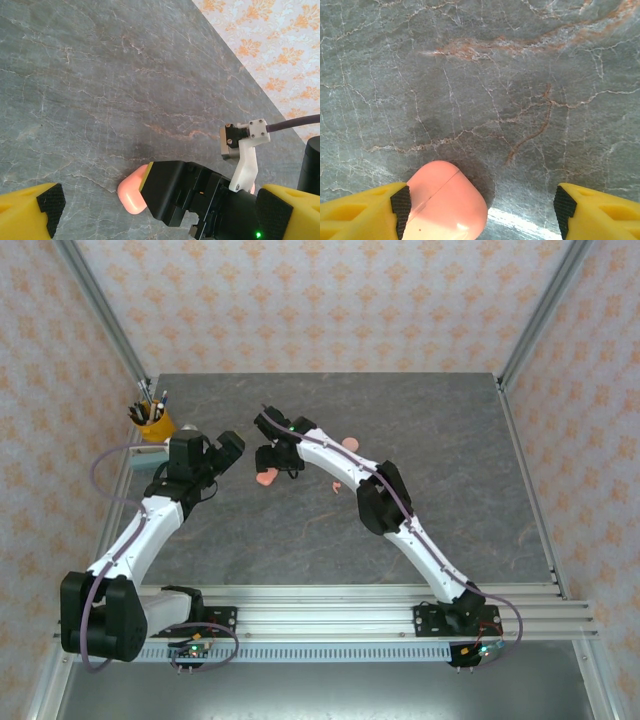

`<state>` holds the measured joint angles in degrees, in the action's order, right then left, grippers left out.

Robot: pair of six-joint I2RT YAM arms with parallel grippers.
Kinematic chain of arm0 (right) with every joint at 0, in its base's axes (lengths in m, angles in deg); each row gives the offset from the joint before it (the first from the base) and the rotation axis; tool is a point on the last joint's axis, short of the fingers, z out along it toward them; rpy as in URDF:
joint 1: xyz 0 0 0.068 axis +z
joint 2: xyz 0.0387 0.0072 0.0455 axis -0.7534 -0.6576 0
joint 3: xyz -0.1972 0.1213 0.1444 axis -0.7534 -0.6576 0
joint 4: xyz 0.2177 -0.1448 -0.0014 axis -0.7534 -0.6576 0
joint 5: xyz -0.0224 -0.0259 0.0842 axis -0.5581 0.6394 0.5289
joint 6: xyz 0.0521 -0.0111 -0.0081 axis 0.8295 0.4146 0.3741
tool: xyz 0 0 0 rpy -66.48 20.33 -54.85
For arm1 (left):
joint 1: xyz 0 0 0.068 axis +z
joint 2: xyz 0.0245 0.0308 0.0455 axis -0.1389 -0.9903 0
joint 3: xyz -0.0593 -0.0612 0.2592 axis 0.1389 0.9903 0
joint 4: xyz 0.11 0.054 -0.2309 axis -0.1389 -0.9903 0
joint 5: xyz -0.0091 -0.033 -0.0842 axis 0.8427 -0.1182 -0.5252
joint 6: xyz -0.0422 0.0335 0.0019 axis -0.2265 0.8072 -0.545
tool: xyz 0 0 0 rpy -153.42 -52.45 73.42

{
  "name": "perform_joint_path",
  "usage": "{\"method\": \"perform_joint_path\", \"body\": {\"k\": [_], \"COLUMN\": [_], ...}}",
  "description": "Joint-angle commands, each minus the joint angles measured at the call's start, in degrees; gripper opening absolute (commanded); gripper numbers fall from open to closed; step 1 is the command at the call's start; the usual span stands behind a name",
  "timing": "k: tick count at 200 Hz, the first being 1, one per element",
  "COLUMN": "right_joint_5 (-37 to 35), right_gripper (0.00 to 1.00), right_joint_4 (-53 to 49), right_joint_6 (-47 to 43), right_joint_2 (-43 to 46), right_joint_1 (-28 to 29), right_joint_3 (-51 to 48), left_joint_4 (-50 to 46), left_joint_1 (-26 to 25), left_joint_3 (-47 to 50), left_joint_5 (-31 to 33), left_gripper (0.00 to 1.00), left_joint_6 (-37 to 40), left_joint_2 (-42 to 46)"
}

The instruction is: Insert the wireless bluetooth earbuds into the charging case

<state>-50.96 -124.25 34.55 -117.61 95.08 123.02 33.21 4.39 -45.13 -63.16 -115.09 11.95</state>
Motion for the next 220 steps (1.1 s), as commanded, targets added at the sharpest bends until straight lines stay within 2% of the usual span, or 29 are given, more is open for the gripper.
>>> {"method": "perform_joint_path", "body": {"k": [1, 69, 105, 153, 192, 220], "right_joint_5": [-2.59, -4.68, -2.61, 5.29, 0.77, -1.43], "right_gripper": [0.74, 0.66, 0.83, 0.88, 0.88, 0.89], "right_joint_4": [-4.77, -0.83, 5.50, 3.14, -6.05, -8.50], "right_joint_6": [-1.20, 1.85, 1.70, -11.59, -21.24, -24.14], "right_joint_2": [-0.35, 16.17, 25.68, 23.75, 17.33, 14.79], "right_joint_1": [0.78, 1.35, 1.44, 1.65, 3.40, 4.08], "right_joint_3": [0.03, -22.89, -30.78, -27.88, -19.23, -16.60], "left_joint_4": [-0.77, 0.25, 0.96, -0.76, -2.99, -2.63], "left_joint_1": [0.52, 0.52, 0.52, 0.52, 1.37, 2.10], "left_joint_3": [-2.35, -2.98, -3.55, -6.32, -10.12, -12.48], "left_joint_5": [-1.12, -3.19, -5.35, -5.68, -5.69, -6.64], "left_gripper": [1.00, 1.00, 1.00, 1.00, 1.00, 1.00], "left_joint_6": [0.78, -0.18, -0.19, 2.12, 3.43, 3.03], "left_joint_2": [-0.94, -2.02, -2.44, -2.63, -3.81, -5.53]}}
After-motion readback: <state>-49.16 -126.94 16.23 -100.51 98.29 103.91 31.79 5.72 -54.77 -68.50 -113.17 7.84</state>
